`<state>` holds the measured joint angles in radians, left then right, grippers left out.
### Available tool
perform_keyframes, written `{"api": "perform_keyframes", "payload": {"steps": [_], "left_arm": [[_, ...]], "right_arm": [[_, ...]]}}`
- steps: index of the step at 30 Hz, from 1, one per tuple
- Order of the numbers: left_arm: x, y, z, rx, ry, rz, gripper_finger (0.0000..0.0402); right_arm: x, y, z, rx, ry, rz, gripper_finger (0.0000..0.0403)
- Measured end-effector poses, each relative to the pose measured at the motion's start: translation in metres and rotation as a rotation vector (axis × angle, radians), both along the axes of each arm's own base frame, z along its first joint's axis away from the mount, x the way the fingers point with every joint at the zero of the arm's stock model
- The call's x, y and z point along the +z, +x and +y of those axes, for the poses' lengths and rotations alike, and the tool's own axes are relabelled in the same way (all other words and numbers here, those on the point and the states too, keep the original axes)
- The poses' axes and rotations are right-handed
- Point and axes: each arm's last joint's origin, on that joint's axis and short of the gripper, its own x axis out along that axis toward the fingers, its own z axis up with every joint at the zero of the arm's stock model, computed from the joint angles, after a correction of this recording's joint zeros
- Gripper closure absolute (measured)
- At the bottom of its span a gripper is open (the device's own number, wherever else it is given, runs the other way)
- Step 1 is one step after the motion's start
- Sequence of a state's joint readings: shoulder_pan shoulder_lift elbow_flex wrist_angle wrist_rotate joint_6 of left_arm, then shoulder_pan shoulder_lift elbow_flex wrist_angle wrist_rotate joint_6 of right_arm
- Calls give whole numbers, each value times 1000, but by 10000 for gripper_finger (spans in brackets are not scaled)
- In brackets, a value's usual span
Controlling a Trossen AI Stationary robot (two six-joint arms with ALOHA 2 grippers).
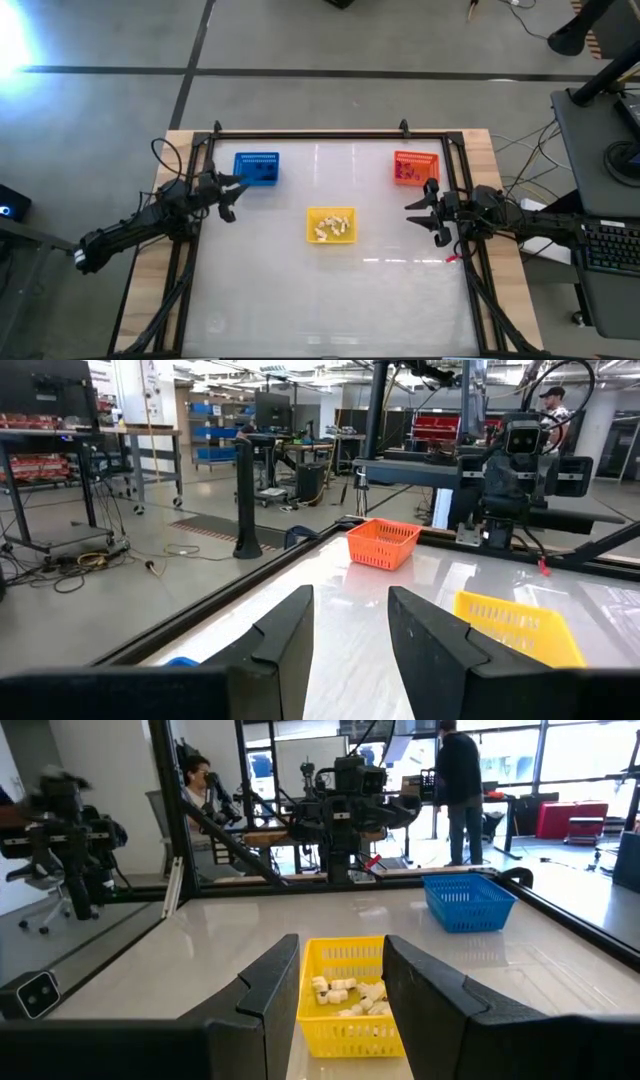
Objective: Sort Halloween decoration
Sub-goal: Return to Home Position
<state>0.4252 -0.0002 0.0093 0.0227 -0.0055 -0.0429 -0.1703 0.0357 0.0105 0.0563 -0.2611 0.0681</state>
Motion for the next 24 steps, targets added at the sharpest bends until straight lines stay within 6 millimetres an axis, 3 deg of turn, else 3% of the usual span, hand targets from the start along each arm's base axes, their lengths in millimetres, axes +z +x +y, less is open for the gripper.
{"api": "perform_keyframes", "payload": {"steps": [24], "left_arm": [[7,0,0,-2,4,-8,287]], "right_arm": [[0,0,0,0,0,0,266]]}}
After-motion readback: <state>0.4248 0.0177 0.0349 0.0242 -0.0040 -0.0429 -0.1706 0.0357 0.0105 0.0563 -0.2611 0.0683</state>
